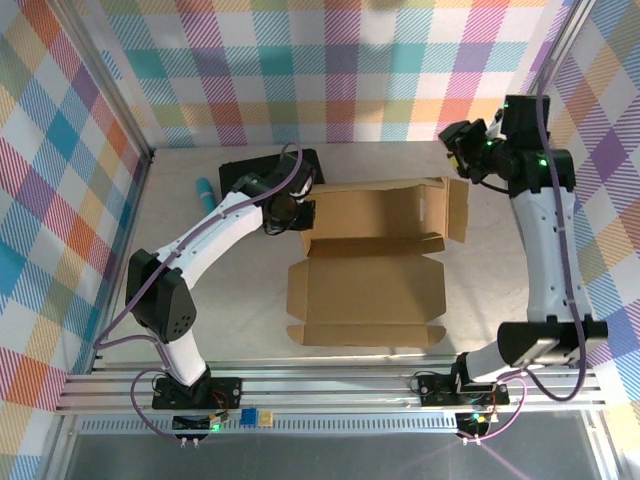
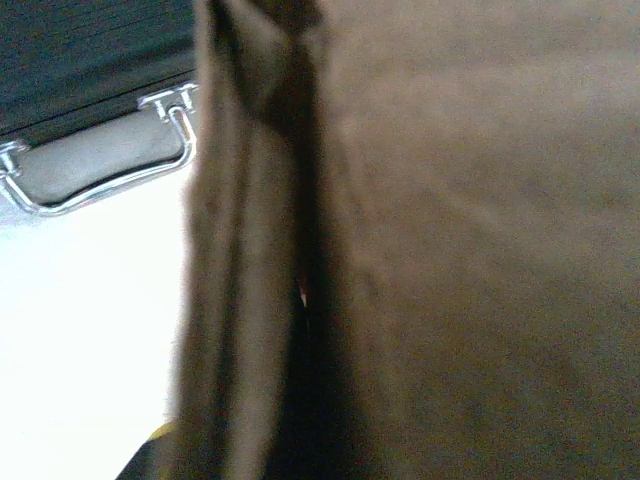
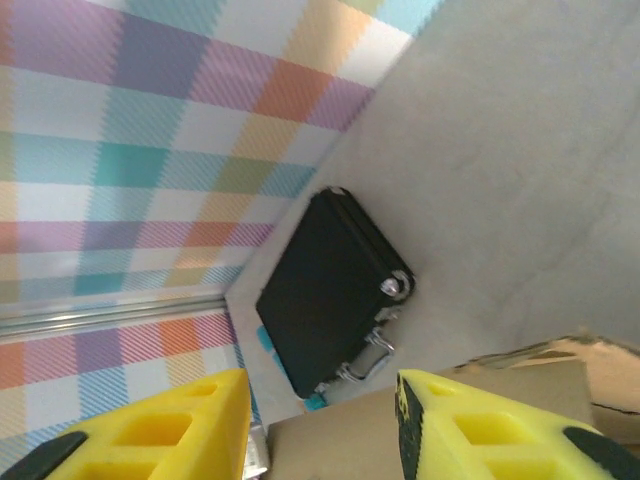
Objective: Fold the paper box
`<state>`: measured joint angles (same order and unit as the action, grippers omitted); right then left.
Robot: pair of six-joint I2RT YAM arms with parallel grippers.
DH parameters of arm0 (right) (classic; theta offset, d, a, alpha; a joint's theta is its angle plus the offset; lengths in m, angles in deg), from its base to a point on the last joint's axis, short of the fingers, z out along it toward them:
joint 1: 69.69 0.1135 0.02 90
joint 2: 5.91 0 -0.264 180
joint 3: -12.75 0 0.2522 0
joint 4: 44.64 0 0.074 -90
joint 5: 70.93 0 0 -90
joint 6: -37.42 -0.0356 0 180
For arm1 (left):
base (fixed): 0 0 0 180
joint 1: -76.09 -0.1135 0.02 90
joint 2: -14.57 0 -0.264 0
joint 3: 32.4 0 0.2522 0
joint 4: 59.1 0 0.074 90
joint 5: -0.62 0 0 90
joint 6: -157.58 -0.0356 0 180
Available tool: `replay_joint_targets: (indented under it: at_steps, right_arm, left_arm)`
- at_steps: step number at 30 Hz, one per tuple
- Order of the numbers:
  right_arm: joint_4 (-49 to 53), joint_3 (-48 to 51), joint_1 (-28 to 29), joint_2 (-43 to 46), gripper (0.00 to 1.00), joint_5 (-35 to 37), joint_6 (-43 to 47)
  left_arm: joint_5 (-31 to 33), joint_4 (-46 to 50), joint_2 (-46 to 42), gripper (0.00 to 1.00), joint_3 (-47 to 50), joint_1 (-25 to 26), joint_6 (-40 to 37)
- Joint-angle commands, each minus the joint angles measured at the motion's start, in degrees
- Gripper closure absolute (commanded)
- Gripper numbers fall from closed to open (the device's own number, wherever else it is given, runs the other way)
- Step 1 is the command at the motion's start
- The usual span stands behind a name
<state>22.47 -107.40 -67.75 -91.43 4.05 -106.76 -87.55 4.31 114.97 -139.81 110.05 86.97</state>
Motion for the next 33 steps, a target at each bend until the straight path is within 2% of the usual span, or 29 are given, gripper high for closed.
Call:
replay_joint_targets:
  at_steps: [1,8,17,24,27,33]
  right_arm:
    - [4.7,0.7,0.7,0.6,0.58,-1.4,-0.7]
    - [3.1,7.5,1.5,2.6,0.57,-2.9,-2.1]
    - [1.9,9.7,3.4,1.5,0.53,-3.7,-3.1]
    - [-0.7,10.8,4.6,0.5,0.55,-5.5,-5.8]
    - [-1.9,10.7,4.9,0.0,0.59,-6.0,-7.0]
    - [-3.8,10.3,5.2,-1.1,0.86,-6.6,-9.2]
  left_arm:
    - [0.9,2.4,-2.1,1.0,-2.5,0.0,1.3]
    - [0.5,2.4,-2.4,1.0,-2.3,0.1,0.9]
    - [-0.1,2.7,-1.4,1.0,-3.8,0.1,0.2]
    - [-0.4,2.2,-1.1,1.0,-4.3,0.3,-0.2]
    - [-0.5,2.0,-1.0,1.0,-4.4,0.5,-0.3]
    - [-0.3,1.9,-1.1,1.0,-4.6,0.7,-0.3]
